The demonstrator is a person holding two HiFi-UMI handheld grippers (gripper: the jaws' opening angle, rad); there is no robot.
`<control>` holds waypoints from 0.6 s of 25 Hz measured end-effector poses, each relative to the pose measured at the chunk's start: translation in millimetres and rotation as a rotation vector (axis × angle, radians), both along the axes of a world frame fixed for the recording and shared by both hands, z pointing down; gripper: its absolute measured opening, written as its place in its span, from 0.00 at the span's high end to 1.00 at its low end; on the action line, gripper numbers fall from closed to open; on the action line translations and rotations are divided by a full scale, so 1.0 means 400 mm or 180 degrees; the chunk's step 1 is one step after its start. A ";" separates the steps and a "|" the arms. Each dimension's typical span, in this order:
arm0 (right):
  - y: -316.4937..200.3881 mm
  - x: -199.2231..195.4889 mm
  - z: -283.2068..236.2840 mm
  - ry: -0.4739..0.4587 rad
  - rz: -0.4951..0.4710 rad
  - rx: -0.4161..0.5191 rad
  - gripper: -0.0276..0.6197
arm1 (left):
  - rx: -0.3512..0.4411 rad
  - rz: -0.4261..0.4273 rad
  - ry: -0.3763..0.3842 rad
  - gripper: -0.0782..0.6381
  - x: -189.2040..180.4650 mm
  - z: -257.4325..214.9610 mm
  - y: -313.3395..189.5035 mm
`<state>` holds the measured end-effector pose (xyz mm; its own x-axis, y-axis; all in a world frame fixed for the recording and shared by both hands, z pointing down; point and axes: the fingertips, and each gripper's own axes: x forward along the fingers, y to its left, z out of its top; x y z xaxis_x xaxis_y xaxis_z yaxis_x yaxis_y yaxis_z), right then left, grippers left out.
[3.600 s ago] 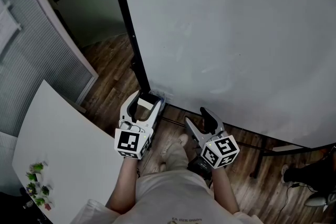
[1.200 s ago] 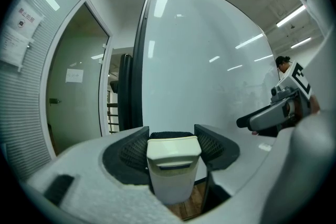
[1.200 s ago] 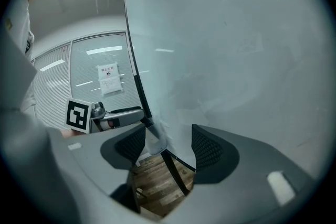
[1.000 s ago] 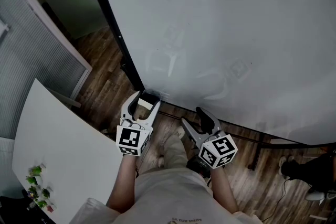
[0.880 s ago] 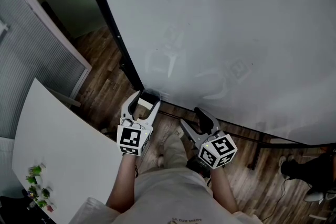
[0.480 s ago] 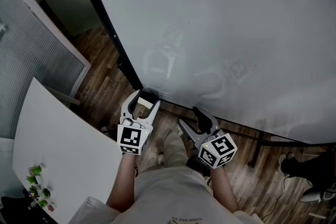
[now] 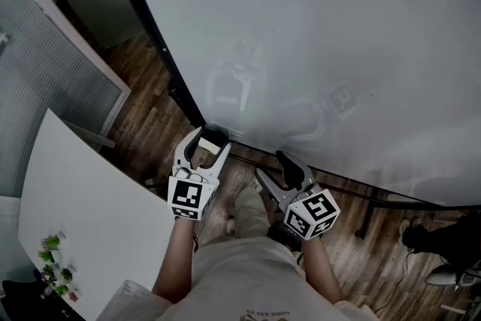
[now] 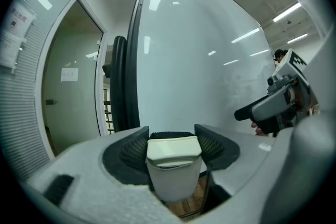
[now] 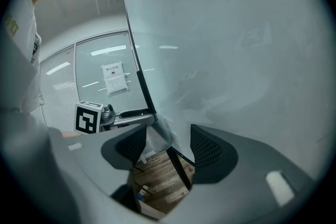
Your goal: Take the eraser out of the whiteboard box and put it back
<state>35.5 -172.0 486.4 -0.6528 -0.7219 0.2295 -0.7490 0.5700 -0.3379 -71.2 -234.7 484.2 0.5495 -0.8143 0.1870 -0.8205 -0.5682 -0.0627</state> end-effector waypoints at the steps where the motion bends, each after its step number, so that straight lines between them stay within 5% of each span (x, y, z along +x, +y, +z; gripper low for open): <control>1: -0.001 0.001 0.001 0.0008 0.0004 0.0004 0.55 | -0.0001 0.0000 0.0008 0.51 0.000 0.002 0.000; 15: -0.002 0.012 -0.003 0.0002 0.0034 0.0034 0.55 | -0.0052 -0.0058 0.0101 0.48 -0.010 0.012 -0.005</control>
<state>40.5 -172.8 485.3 -0.6450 -0.7312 0.2222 -0.7553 0.5655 -0.3312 -75.2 -236.9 488.9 0.5407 -0.8211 0.1832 -0.8321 -0.5540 -0.0272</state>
